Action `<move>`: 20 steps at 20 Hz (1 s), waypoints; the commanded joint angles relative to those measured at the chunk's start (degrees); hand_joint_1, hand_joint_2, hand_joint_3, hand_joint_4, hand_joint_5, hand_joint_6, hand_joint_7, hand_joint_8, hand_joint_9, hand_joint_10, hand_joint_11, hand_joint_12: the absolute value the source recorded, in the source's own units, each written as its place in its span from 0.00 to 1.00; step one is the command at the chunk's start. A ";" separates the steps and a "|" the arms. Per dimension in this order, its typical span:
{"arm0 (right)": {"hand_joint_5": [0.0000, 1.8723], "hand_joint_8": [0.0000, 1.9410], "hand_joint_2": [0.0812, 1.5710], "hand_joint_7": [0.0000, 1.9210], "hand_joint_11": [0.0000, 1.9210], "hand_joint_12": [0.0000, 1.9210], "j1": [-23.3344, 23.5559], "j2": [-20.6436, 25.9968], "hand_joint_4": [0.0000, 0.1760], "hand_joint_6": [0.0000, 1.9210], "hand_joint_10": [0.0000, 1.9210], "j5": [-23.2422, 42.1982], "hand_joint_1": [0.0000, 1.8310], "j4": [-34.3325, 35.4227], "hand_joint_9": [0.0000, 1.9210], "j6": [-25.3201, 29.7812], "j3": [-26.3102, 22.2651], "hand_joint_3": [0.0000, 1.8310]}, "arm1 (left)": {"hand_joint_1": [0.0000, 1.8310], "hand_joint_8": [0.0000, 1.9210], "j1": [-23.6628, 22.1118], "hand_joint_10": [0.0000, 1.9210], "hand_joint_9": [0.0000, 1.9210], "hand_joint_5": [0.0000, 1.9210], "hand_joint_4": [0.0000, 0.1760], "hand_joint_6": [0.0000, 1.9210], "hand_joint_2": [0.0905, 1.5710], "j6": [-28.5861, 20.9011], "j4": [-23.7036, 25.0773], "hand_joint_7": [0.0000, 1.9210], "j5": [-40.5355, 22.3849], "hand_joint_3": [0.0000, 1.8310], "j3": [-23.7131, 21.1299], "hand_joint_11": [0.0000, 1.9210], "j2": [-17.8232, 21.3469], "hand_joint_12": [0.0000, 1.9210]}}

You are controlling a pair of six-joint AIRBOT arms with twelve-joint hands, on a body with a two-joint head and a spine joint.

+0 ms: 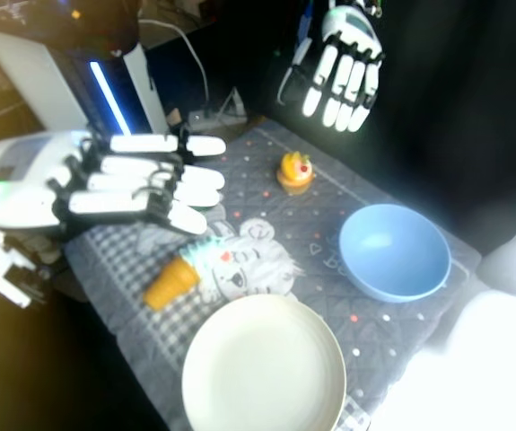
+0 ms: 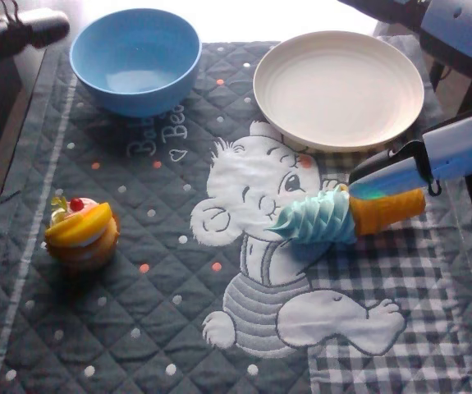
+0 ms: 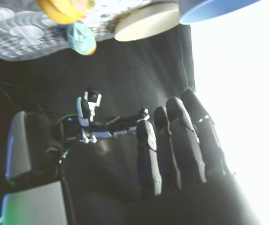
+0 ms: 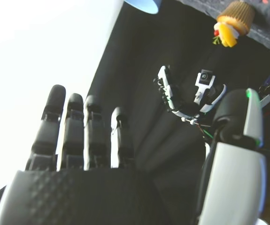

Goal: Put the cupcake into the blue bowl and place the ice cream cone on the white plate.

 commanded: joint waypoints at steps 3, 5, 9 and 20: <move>0.07 0.00 0.42 0.17 0.00 0.42 0.48 -0.06 0.00 0.00 0.00 6.32 0.31 1.46 0.15 0.50 -0.17 0.00 | 0.46 0.01 -0.49 0.00 0.02 0.00 0.23 0.00 0.46 -0.25 -2.63 0.05 -5.71 0.01 -0.16 0.00 0.09 0.00; 0.05 0.00 0.42 0.16 0.00 0.40 0.46 -0.11 0.01 0.00 0.00 5.84 0.29 1.37 0.14 0.57 -0.27 0.00 | 0.46 0.00 -0.67 0.00 0.01 0.00 0.18 0.00 0.46 -0.77 -1.76 0.03 -4.81 0.01 -0.04 0.01 -0.08 0.00; 0.03 0.00 0.40 0.16 0.00 0.38 -0.07 -0.22 0.00 0.00 0.00 3.92 0.31 0.98 0.14 2.49 -0.25 0.00 | 0.43 0.00 -1.62 0.00 0.05 0.02 0.00 0.00 0.47 -3.31 1.59 0.06 -2.01 0.00 0.60 0.05 -1.36 0.04; 0.08 0.00 0.38 0.21 0.01 0.37 -6.80 -1.47 0.00 0.00 0.00 0.52 0.40 -0.03 0.19 8.87 0.12 0.00 | 0.41 0.01 -5.72 0.01 0.31 0.23 0.00 0.01 0.47 -13.84 15.85 0.31 7.72 0.00 3.44 0.08 -7.25 0.52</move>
